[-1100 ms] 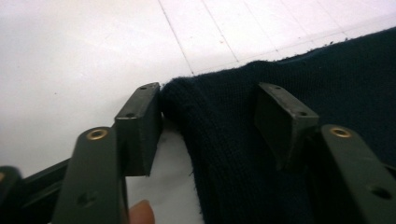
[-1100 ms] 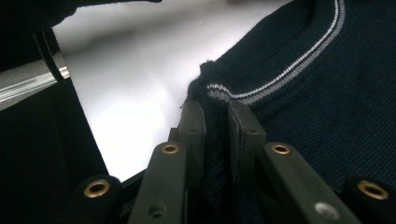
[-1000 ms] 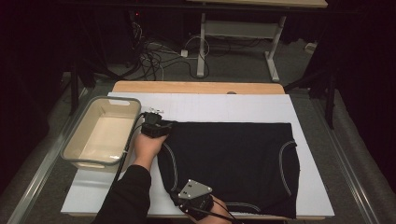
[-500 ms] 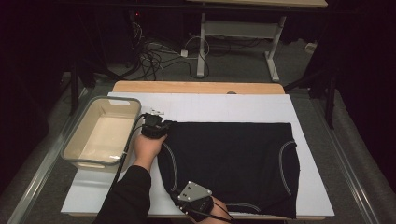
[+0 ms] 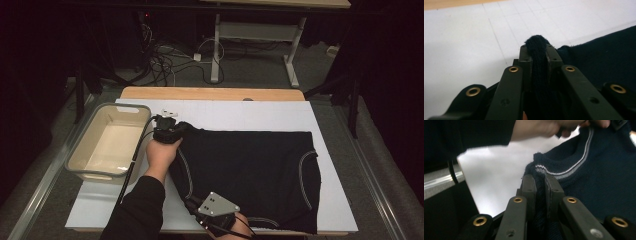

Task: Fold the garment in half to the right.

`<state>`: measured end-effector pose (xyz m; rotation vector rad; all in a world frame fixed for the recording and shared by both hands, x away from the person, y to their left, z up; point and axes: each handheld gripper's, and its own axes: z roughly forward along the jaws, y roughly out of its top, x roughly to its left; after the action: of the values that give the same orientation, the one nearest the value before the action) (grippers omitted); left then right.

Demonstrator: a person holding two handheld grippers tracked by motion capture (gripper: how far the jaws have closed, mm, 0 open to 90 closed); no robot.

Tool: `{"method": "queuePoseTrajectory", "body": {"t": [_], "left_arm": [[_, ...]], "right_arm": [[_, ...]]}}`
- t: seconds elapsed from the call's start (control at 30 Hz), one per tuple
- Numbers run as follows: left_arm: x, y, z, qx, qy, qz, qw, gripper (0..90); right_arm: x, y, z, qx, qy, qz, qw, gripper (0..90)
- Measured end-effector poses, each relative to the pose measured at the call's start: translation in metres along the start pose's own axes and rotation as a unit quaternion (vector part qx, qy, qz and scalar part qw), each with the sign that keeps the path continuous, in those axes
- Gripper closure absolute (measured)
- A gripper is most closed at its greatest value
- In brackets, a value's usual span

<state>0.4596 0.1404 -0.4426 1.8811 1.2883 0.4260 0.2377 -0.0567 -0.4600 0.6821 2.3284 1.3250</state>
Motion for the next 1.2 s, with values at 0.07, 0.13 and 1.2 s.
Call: {"method": "queuePoseTrajectory", "body": {"t": [0.07,0.13,1.2], "left_arm": [[-0.002,0.001,0.0,-0.004,0.0,0.0,1.0,77.3],[-0.003,0.002,0.0,-0.004,-0.003,-0.003,1.0,77.3],[0.012,0.025,-0.054,-0.027,0.056,-0.027,0.9977,77.8]], "right_arm": [[-0.001,0.003,-0.005,-0.009,-0.002,0.001,1.0,81.3],[-0.001,0.005,-0.008,-0.015,-0.006,0.0,0.9999,81.3],[0.016,0.046,-0.003,-0.05,0.016,-0.025,0.9983,81.2]]}}
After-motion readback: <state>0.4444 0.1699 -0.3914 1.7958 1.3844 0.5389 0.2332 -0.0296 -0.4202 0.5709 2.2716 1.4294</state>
